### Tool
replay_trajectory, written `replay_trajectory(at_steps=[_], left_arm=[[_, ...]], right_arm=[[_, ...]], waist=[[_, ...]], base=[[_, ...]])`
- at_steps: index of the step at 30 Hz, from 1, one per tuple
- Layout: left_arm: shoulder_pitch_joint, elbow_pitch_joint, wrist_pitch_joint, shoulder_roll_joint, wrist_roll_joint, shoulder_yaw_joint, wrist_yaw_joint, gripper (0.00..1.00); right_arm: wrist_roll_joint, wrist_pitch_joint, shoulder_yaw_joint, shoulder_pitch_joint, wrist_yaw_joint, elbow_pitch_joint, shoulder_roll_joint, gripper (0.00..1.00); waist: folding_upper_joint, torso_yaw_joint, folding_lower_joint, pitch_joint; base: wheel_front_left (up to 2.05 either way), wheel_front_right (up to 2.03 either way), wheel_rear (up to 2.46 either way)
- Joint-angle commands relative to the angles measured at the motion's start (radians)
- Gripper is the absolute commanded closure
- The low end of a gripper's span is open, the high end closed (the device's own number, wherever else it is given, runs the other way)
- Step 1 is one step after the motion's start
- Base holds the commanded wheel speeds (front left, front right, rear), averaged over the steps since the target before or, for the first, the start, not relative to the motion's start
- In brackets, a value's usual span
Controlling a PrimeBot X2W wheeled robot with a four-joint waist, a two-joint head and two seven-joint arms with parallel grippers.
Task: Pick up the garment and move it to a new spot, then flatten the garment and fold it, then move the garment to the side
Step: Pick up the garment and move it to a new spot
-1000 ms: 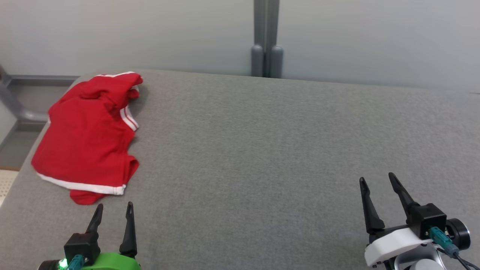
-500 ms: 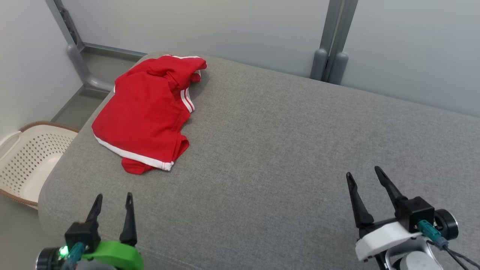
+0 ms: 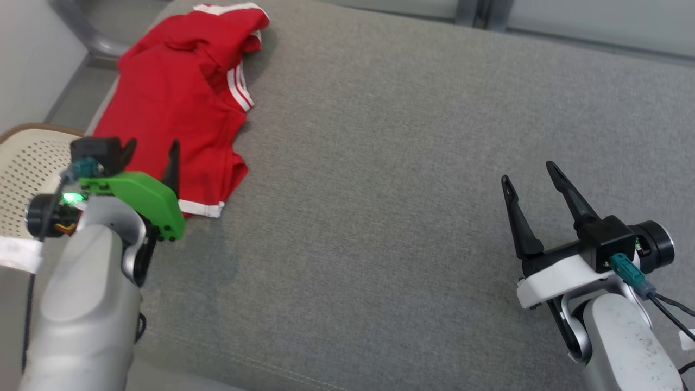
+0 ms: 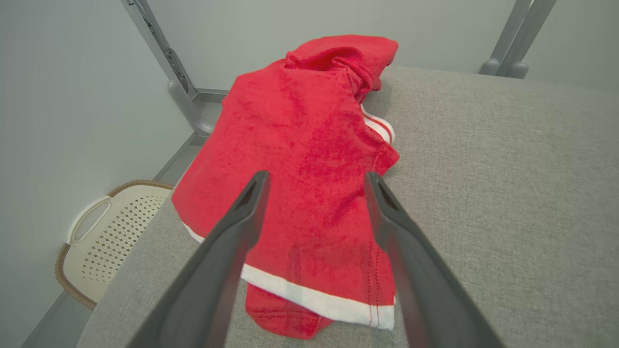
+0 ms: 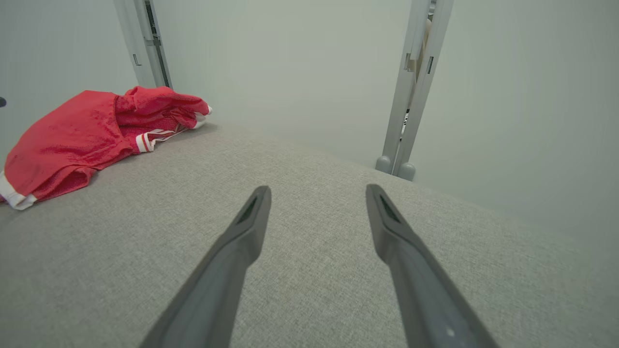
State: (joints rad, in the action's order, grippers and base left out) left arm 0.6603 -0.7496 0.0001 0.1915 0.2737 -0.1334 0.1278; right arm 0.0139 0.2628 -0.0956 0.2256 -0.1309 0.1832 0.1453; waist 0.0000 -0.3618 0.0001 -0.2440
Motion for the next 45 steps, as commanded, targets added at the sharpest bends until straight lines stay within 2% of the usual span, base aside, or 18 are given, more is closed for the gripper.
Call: replay_trajectory(at_steps=[1,8,14,20,23,24,31,37,42,45], left_arm=[[0.052,-0.022,0.005,0.021,0.020,-0.006,0.004,0.00],[0.218,-0.162,0.045,0.115,0.060,-0.016,0.003,0.00],[0.324,-0.252,0.055,0.168,0.071,-0.015,0.002,0.00],[0.395,-0.337,0.047,0.210,0.063,-0.008,-0.041,0.00],[0.412,-0.377,0.032,0.225,0.075,0.003,-0.062,0.84],[0.416,-0.390,0.032,0.229,0.077,0.007,-0.068,1.00],[0.460,-0.421,-0.028,0.256,0.081,0.014,-0.079,1.00],[0.502,-0.382,-0.067,0.294,0.049,-0.030,-0.042,1.00],[0.525,-0.309,-0.036,0.316,0.044,-0.070,-0.011,1.00],[0.525,-0.219,-0.005,0.313,0.070,-0.092,0.000,1.00]], right_arm=[[-0.002,0.003,-0.004,0.021,0.000,0.004,0.002,0.00],[0.002,0.003,-0.022,0.056,0.000,0.001,-0.002,0.00],[0.000,0.003,-0.029,0.075,0.000,-0.003,0.002,0.00],[-0.006,0.002,-0.035,0.074,0.000,-0.001,0.007,0.00],[-0.006,0.001,-0.033,0.067,0.001,0.004,0.012,0.00],[-0.005,0.001,-0.033,0.063,0.001,0.007,0.013,0.00],[0.002,0.001,-0.002,0.034,0.001,0.014,-0.003,0.00],[0.014,0.001,0.033,-0.006,0.001,0.010,-0.026,0.00],[0.030,0.001,0.053,-0.051,0.001,0.020,-0.050,0.00],[0.042,0.002,0.059,-0.082,0.001,0.028,-0.065,0.00]], waist=[[0.0000,0.144,-0.0001,-0.192],[0.0000,0.201,-0.0001,-0.244],[0.0000,0.232,-0.0001,-0.282],[0.0000,0.251,-0.0001,-0.319],[0.0000,0.257,-0.0001,-0.326],[0.0000,0.258,-0.0001,-0.325],[0.0000,0.246,-0.0001,-0.281],[0.0000,0.219,-0.0001,-0.193],[0.0000,0.208,-0.0001,-0.110],[0.0000,0.211,-0.0001,-0.060]], base=[[0.00,0.00,0.00],[0.00,0.00,0.00],[0.00,0.00,0.00],[0.00,0.00,0.00],[0.00,0.00,0.00],[0.00,0.00,0.00],[0.00,0.00,0.00],[0.00,0.00,0.00],[0.00,0.00,0.00],[0.00,0.00,0.00]])
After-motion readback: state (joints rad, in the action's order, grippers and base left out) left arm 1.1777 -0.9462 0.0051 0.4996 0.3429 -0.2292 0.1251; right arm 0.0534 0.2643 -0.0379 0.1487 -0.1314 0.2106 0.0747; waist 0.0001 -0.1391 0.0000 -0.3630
